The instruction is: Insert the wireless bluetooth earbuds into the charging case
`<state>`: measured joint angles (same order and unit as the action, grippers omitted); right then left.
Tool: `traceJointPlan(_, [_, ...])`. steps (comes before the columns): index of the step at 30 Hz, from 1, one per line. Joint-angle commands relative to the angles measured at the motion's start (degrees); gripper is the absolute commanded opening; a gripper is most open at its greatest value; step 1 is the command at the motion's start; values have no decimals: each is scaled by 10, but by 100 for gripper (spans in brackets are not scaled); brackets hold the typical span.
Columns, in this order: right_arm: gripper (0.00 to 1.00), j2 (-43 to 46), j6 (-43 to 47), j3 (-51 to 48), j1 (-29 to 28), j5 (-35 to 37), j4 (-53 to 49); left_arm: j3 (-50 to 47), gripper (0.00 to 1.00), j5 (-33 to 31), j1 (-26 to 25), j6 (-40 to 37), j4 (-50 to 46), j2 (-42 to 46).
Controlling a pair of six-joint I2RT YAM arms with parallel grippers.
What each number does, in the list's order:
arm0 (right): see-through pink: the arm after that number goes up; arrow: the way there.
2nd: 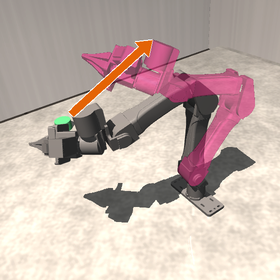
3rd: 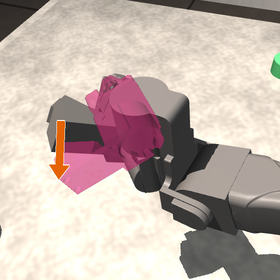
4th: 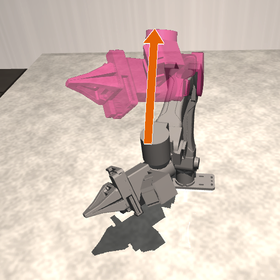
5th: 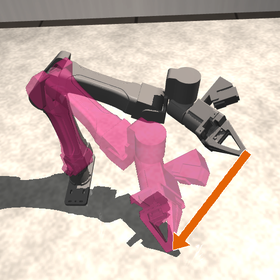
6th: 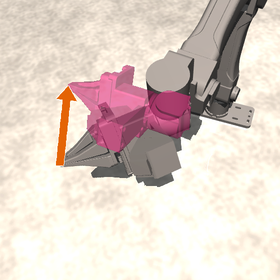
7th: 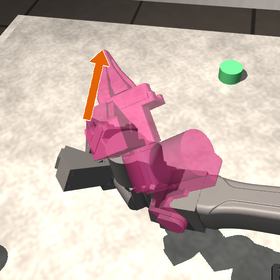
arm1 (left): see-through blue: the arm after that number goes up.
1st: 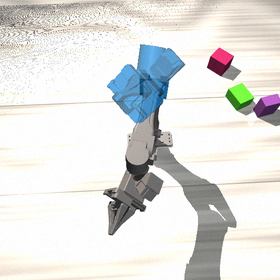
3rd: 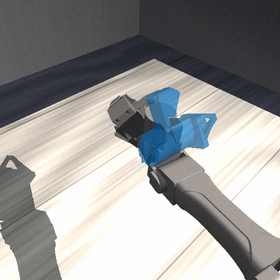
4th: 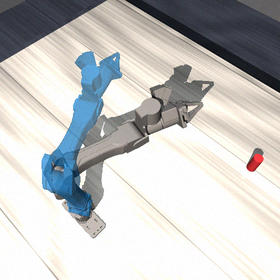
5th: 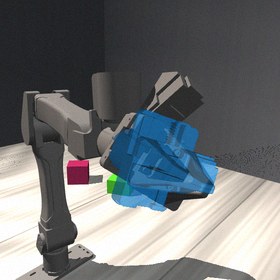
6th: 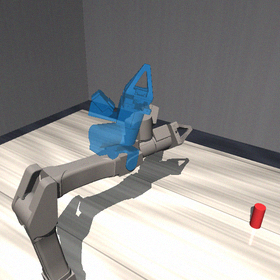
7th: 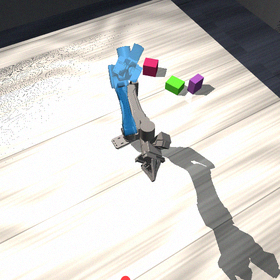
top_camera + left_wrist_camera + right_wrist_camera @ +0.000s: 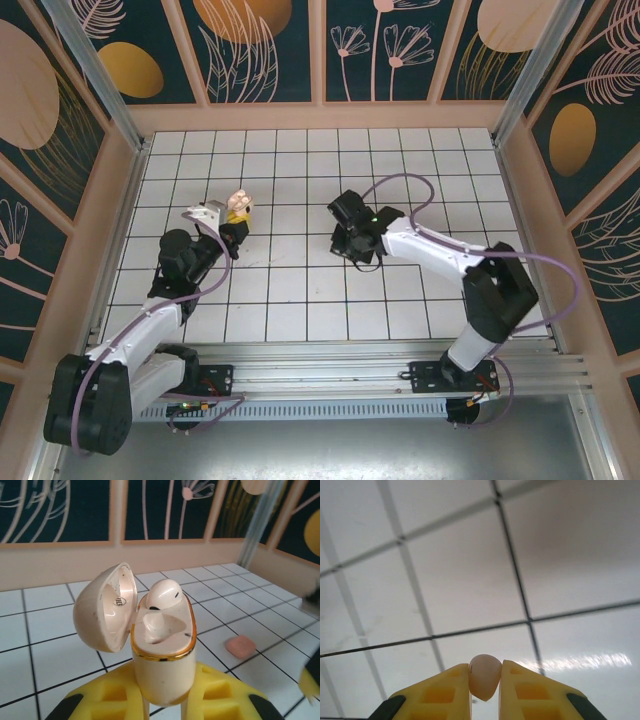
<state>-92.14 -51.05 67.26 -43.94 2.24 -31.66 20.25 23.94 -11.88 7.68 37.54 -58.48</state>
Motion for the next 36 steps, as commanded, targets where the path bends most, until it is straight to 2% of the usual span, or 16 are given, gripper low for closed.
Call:
traceJointPlan(1, [18,49,94,11,-8,66,74,22,3,73,4,-24,29,-13])
traceJointPlan(4, [17,87,152,2,-10,64,114,37,3,89,3,-32,14,-22])
traceJointPlan(10, [17,138,264,-8,-11,3,202,70,3,187,2,-66,-14,-42])
traceJointPlan(19, [17,112,376,62,-51,-40,223,122,2,288,-9,-110,-77,-77])
traceJointPlan(30, [17,54,435,133,-93,-61,232,143,2,296,-32,-165,-136,-72])
traceJointPlan(36, [17,63,442,125,-102,-57,240,116,2,233,-44,-221,-110,-41])
